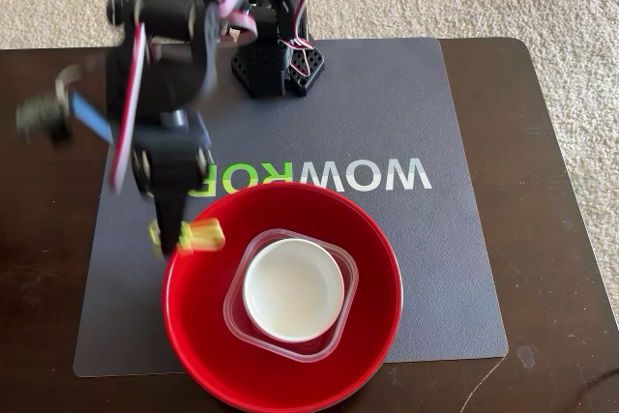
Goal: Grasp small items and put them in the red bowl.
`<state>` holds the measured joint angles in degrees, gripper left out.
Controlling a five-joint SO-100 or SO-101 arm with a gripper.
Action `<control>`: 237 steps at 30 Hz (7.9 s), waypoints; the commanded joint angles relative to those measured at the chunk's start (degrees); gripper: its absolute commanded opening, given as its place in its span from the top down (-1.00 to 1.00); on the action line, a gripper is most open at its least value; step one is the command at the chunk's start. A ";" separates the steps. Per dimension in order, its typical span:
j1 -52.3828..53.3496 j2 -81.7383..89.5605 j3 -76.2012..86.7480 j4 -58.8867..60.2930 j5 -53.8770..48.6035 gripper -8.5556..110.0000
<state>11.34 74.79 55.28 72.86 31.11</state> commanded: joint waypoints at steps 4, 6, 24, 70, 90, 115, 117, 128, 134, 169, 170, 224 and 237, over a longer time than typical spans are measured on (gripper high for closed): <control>-8.79 -21.53 -26.02 10.28 5.71 0.46; -8.96 -23.82 -26.02 12.13 5.01 0.43; -4.13 8.79 -19.42 24.52 -23.82 0.42; -1.85 113.73 116.98 -10.28 -19.34 0.85; -2.55 113.73 116.98 -10.28 -18.54 0.81; -2.55 113.73 116.98 -10.28 -18.54 0.81; -2.55 113.73 116.98 -10.28 -18.54 0.81; -2.55 113.73 116.98 -10.28 -18.54 0.81; -2.55 113.73 116.98 -10.28 -18.54 0.81; -2.55 113.73 116.98 -10.28 -18.54 0.81; -2.55 113.73 116.98 -10.28 -18.54 0.81; -2.55 113.73 116.98 -10.28 -18.54 0.81; -2.55 113.73 116.98 -10.28 -18.54 0.81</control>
<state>9.23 188.35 172.44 63.28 12.13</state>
